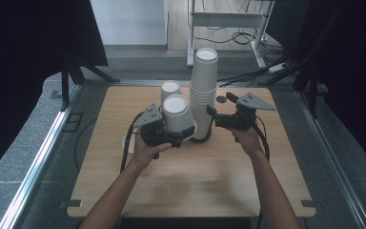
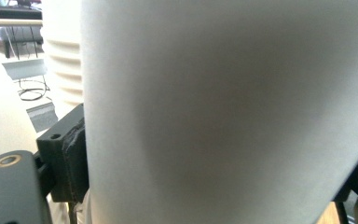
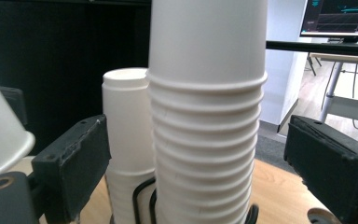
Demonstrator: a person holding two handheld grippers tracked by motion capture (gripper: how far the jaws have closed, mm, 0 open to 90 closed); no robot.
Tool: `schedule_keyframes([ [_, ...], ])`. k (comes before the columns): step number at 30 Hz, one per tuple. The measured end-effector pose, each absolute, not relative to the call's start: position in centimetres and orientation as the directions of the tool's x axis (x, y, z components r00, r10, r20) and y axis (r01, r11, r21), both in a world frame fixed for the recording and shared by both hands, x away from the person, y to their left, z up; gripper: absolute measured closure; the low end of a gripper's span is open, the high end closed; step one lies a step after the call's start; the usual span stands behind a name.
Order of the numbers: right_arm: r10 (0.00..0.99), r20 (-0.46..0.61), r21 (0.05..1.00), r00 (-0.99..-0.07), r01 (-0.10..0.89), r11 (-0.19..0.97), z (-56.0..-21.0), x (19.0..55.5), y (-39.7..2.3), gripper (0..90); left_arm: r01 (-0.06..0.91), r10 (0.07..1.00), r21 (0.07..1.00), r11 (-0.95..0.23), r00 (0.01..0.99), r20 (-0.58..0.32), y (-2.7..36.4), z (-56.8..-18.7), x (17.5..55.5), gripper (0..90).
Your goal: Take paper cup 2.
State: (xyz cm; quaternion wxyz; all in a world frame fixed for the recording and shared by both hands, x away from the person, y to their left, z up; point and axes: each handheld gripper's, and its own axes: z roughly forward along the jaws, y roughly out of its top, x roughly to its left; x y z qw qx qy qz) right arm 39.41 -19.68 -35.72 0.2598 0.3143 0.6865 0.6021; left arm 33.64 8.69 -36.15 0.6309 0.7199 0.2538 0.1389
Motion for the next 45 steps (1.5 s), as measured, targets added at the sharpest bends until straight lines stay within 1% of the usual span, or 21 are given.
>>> schedule_keyframes([
  [4,0.736,0.021,0.989,-0.676,0.121,0.083,-36.7,38.4,-19.9,8.6,0.2,0.539,0.976,-0.087,0.833,-0.123,8.5,-37.1,33.0,12.7],
  [9,0.728,0.053,0.99,-0.683,0.13,0.051,-37.9,37.0,-20.4,10.6,0.204,0.541,0.971,-0.126,0.834,-0.105,8.0,-38.5,32.2,12.7],
  [12,0.721,0.069,0.991,-0.689,0.13,0.03,-38.5,36.2,-20.7,11.3,0.213,0.538,0.968,-0.133,0.836,-0.11,7.7,-39.1,31.7,12.7],
  [15,0.717,0.059,0.991,-0.694,0.127,0.041,-39.0,35.4,-21.0,12.8,0.208,0.545,0.967,-0.146,0.833,-0.096,7.7,-39.7,31.1,12.6],
  [25,0.693,0.056,0.986,-0.719,0.15,0.076,-40.9,33.4,-20.7,13.5,0.241,0.565,0.956,-0.169,0.818,-0.106,8.2,-41.7,30.3,12.6],
  [29,0.685,0.063,0.982,-0.726,0.167,0.088,-41.9,32.8,-20.4,13.6,0.247,0.578,0.946,-0.209,0.811,-0.084,7.9,-42.7,30.1,12.5],
  [34,0.683,0.066,0.98,-0.727,0.177,0.094,-42.8,32.2,-20.5,13.9,0.254,0.583,0.939,-0.231,0.809,-0.075,7.7,-43.5,30.1,12.5],
  [38,0.678,0.104,0.979,-0.728,0.195,0.06,-43.3,31.8,-20.8,14.5,0.256,0.592,0.933,-0.251,0.804,-0.061,7.5,-44.0,29.9,12.5],
  [45,0.675,0.102,0.976,-0.73,0.206,0.075,-43.9,31.3,-20.6,14.6,0.264,0.596,0.92,-0.29,0.802,-0.043,7.3,-44.8,29.7,12.5],
])
